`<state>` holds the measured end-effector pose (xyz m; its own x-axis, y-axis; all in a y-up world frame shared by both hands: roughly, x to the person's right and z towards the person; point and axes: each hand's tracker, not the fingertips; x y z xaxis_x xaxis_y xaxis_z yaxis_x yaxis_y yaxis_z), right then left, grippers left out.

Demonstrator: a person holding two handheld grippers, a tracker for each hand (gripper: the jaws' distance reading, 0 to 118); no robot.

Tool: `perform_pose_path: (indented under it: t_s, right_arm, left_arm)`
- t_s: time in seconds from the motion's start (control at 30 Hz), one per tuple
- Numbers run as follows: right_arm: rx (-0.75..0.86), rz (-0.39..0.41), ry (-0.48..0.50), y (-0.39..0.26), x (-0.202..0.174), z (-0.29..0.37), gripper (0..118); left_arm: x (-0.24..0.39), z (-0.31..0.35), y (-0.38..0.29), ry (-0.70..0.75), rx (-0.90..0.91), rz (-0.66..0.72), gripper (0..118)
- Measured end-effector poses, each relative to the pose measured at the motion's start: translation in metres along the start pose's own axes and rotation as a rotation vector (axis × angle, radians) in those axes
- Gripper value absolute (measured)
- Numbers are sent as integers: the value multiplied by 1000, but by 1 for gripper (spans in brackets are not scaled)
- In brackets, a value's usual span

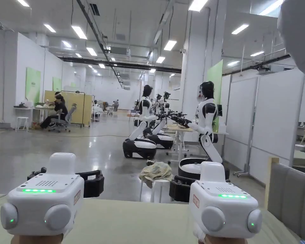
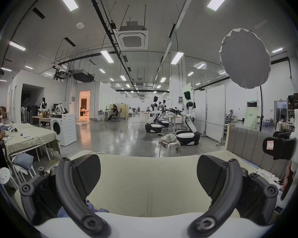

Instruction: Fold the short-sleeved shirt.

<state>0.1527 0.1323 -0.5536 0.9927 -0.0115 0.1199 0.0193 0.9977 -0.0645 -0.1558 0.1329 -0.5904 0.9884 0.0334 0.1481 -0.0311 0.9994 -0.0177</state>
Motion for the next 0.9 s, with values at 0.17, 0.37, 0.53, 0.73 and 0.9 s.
perform_pose_path:
  t_s: [0.17, 0.37, 0.53, 0.73, 0.9]
  right_arm:
    - [7, 9, -4, 2, -1, 5, 117]
    - [3, 56, -31, -1, -2, 6, 4]
    - [-19, 56, -20, -3, -2, 11, 4]
    - [-21, 54, -18, -8, -8, 13, 1]
    - [-24, 72, 15, -15, -29, 10, 1]
  left_arm:
    - [2, 2, -1, -36, -3, -8, 110]
    - [-2, 13, -7, -42, 28, 10, 10]
    - [-12, 18, -13, -27, -1, 18, 10]
    - [-15, 23, -16, -21, -12, -9, 9]
    - [-25, 28, -21, 10, -14, -8, 9]
